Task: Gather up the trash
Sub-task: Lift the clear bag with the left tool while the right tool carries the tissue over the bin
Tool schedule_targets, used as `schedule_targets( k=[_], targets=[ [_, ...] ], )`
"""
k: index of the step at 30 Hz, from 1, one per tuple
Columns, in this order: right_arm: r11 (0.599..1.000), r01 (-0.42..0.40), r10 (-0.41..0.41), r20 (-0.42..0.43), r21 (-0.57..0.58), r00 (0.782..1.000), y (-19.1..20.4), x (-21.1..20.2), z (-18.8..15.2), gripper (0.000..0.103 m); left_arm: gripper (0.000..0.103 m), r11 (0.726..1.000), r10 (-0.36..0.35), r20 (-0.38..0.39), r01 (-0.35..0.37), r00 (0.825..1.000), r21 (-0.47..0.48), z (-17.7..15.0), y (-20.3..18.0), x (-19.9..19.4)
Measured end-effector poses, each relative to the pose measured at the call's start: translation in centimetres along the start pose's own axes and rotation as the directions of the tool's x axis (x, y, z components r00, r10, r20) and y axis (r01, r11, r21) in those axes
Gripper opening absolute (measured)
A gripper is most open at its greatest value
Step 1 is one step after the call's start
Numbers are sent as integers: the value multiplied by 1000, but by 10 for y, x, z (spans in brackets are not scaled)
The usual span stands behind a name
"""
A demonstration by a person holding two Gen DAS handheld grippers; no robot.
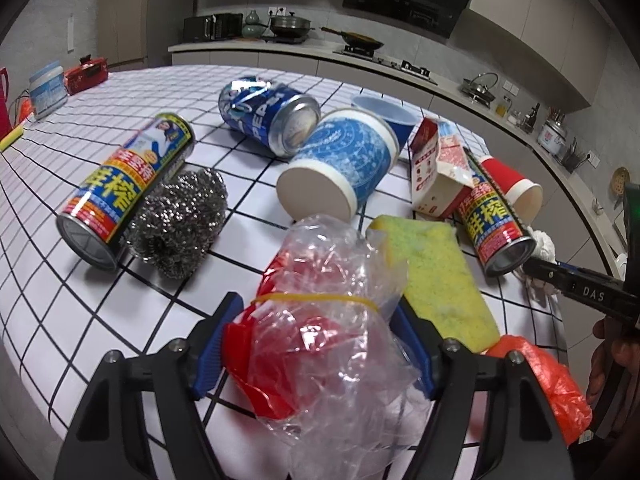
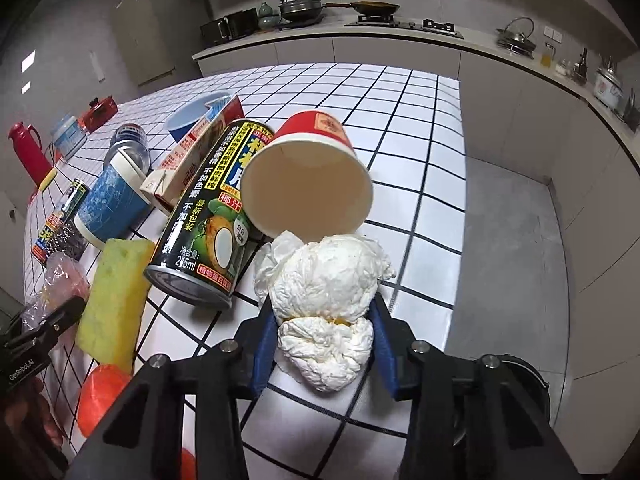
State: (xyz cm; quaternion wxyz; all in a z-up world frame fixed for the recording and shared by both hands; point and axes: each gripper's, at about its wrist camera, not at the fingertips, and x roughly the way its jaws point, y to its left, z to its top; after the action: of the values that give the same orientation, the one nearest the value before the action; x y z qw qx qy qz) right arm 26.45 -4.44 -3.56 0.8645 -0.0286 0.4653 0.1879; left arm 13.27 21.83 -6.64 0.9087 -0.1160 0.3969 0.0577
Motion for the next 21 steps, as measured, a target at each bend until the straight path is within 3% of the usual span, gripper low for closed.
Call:
schedule_targets(
  k=[9, 21],
  targets=[
    [1000, -17, 16, 56, 18, 998, -10, -38, -4, 45, 74, 1000, 4, 52, -5, 999, 15, 4, -17, -27],
    [999, -15, 9, 125, 48, 992, -39, -93, -18, 46, 74, 997, -43, 109, 36, 993, 69, 10, -62, -56]
  ],
)
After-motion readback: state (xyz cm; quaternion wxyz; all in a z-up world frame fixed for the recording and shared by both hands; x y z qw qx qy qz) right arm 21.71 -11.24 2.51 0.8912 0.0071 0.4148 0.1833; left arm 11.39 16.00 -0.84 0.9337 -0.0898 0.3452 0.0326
